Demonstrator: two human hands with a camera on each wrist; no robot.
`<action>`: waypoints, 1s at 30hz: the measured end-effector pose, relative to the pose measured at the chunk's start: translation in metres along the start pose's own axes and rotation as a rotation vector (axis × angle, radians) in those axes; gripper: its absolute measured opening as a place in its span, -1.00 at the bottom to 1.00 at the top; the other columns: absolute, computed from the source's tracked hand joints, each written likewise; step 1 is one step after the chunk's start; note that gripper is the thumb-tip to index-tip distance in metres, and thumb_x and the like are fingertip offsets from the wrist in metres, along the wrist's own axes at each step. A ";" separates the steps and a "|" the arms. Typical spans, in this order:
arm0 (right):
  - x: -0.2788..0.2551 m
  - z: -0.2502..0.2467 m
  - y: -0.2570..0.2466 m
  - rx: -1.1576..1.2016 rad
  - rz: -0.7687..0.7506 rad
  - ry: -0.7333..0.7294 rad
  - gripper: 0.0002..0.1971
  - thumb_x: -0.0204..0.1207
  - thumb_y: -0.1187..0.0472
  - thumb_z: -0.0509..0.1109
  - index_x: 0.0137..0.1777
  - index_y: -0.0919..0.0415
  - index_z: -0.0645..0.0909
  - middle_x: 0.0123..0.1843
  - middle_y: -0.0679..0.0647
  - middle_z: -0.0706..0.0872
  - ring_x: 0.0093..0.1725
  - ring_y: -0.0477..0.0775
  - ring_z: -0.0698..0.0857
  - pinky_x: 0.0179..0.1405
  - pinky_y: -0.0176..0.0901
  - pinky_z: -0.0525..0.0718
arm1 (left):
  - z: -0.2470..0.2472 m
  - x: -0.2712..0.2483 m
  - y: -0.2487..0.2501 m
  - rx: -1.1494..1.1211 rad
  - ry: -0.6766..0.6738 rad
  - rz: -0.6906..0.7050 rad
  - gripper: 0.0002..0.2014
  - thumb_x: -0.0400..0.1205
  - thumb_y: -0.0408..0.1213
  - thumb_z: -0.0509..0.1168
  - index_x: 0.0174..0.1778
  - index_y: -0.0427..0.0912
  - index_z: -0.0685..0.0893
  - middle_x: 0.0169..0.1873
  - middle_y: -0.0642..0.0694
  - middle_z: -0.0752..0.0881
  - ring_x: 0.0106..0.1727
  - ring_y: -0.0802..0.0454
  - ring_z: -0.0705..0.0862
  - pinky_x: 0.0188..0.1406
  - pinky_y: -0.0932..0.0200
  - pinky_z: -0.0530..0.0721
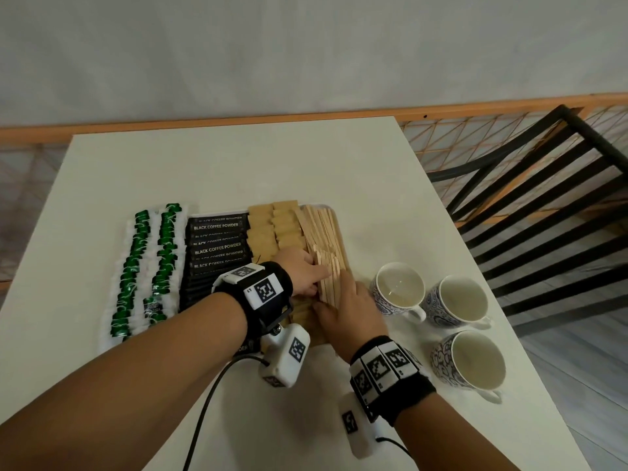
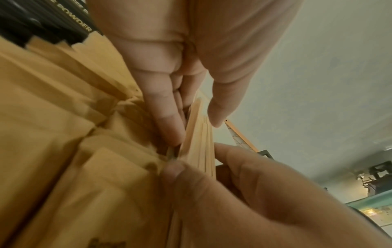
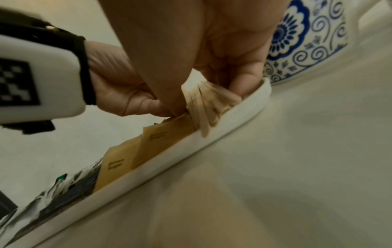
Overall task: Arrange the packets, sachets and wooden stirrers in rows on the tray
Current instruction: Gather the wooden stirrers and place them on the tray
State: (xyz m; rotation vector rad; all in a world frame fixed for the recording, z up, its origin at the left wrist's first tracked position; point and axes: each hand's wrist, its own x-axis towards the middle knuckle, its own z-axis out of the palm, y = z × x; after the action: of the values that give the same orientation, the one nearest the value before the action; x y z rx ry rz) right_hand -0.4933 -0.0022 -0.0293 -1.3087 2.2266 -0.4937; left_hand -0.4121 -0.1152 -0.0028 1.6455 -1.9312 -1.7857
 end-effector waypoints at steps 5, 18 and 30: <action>-0.005 -0.003 0.001 -0.017 0.001 -0.025 -0.33 0.53 0.14 0.18 0.62 0.18 0.05 0.37 0.20 0.46 0.32 0.25 0.48 0.24 0.11 0.55 | -0.002 -0.001 0.000 0.117 0.053 0.023 -0.79 0.61 -0.27 0.34 0.06 -0.31 0.76 -0.19 -0.19 0.81 -0.20 -0.07 0.79 0.01 -0.01 0.77; -0.019 -0.009 0.006 -0.132 -0.093 -0.049 -0.44 0.62 0.15 0.14 0.61 0.16 0.14 0.58 0.10 0.30 0.52 0.15 0.31 0.49 -0.05 0.32 | -0.013 0.000 0.009 0.543 0.177 0.221 -0.55 0.61 -0.33 0.25 0.46 -0.16 0.46 0.34 -0.16 0.53 0.27 -0.08 0.57 0.22 0.11 0.54; -0.055 -0.012 0.038 -0.206 -0.274 0.014 -0.44 0.32 -0.18 0.43 0.31 -0.05 0.48 0.19 -0.08 0.53 0.14 0.00 0.53 0.01 -0.23 0.61 | 0.002 0.017 0.018 0.909 -0.106 0.545 -0.39 0.63 -0.51 0.02 0.63 -0.07 0.21 0.65 -0.09 0.13 0.66 -0.01 0.02 0.65 0.06 0.00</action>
State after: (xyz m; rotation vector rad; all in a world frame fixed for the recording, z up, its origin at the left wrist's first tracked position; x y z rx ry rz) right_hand -0.5043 0.0649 -0.0275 -1.7356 2.1649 -0.3772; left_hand -0.4323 -0.1296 0.0001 0.9184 -3.0939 -0.8292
